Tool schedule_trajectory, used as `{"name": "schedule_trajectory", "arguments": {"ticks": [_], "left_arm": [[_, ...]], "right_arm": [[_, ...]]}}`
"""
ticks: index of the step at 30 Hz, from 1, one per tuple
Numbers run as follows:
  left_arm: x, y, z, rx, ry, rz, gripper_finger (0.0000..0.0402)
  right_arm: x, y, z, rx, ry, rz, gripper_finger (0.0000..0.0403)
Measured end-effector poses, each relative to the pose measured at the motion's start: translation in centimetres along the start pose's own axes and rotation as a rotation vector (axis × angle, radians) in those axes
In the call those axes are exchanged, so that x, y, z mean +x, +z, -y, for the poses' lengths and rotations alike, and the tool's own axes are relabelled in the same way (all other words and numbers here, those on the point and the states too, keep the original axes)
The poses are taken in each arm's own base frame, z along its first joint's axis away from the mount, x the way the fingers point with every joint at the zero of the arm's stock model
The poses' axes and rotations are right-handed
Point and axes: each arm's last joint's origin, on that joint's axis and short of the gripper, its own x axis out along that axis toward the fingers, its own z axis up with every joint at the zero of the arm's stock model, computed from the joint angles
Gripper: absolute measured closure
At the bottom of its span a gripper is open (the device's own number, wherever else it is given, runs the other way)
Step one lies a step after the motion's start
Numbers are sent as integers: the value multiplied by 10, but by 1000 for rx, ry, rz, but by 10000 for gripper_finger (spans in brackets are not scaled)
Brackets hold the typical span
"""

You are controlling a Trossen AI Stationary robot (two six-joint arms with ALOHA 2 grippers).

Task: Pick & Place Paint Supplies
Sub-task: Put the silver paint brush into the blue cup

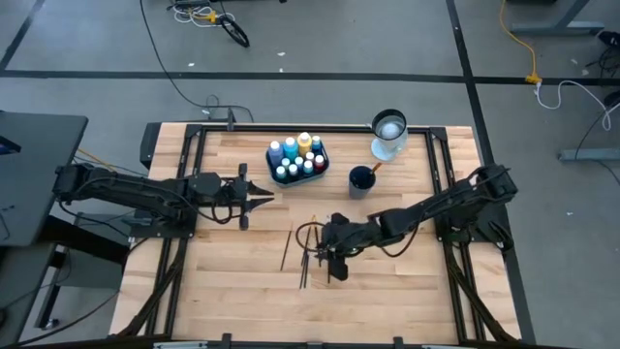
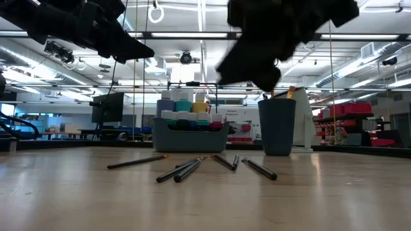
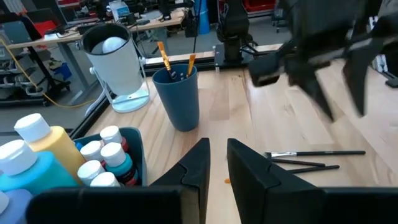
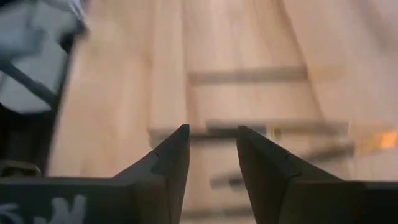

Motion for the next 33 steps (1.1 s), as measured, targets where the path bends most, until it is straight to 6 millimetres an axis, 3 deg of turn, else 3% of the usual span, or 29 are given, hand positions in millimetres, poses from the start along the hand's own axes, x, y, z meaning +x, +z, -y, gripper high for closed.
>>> {"name": "schedule_trajectory", "arguments": {"ticks": [6, 15, 20, 25, 33], "left_arm": [[0, 0, 0, 30, -1, -1, 338], [0, 0, 0, 33, -1, -1, 338], [0, 0, 0, 31, -1, -3, 338], [0, 0, 0, 35, -1, -2, 338], [0, 0, 0, 37, -1, -1, 338]], "right_arm": [[13, -24, 15, 53, -76, -211, 243], [18, -26, 43, 192, -149, -291, 185], [22, -28, 50, 279, -118, -329, 185], [32, -38, 56, 274, -144, -371, 195], [38, -36, 63, 260, -169, -333, 197]]}}
